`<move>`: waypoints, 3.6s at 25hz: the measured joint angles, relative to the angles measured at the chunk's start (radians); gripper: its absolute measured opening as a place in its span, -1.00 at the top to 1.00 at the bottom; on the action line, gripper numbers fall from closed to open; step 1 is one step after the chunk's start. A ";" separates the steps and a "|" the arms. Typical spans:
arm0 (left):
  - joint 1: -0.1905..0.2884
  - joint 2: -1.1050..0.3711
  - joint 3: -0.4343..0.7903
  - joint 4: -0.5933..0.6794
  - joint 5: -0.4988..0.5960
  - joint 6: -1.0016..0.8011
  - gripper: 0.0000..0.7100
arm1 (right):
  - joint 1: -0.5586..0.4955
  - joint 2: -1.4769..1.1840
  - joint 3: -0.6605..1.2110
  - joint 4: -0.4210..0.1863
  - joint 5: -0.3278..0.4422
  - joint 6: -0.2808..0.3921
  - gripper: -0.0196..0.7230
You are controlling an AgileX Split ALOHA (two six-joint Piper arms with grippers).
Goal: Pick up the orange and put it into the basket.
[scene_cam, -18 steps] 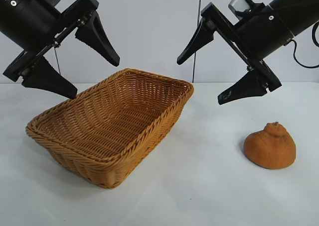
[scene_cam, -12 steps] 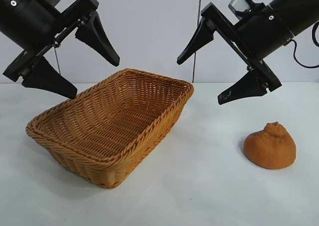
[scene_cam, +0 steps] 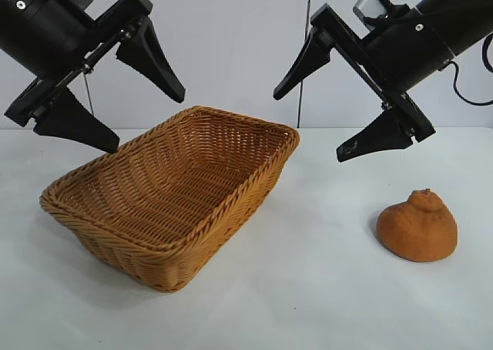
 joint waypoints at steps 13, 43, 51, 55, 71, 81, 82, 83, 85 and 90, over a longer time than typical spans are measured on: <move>0.000 0.000 0.000 0.000 0.001 0.000 -0.78 | 0.000 0.000 0.000 0.001 0.000 0.000 -0.92; -0.116 -0.146 -0.002 0.679 0.069 -1.208 -0.78 | 0.000 0.000 0.000 -0.001 0.000 0.000 -0.92; -0.128 -0.084 0.037 0.693 0.043 -1.375 -0.78 | 0.000 0.000 0.000 -0.001 0.000 0.000 -0.92; -0.130 -0.077 0.091 0.702 0.010 -1.398 -0.78 | 0.000 0.000 0.000 -0.001 0.000 0.000 -0.92; -0.174 0.086 0.154 0.705 -0.225 -1.456 -0.78 | 0.000 0.000 0.000 -0.001 -0.001 0.000 -0.92; -0.174 0.153 0.154 0.701 -0.259 -1.455 -0.15 | 0.000 0.000 0.000 -0.001 -0.001 0.000 -0.92; -0.174 0.153 0.154 0.701 -0.259 -1.456 0.03 | 0.000 0.000 0.000 -0.001 -0.001 0.000 -0.92; -0.174 0.153 0.154 0.701 -0.259 -1.456 0.21 | 0.000 0.000 0.000 -0.001 -0.001 0.000 -0.92; -0.174 0.153 0.154 0.701 -0.245 -1.456 0.55 | 0.000 0.000 0.000 -0.001 -0.001 0.000 -0.92; -0.174 0.150 0.145 0.692 -0.241 -1.468 0.75 | 0.000 0.000 0.000 -0.001 -0.001 0.000 -0.92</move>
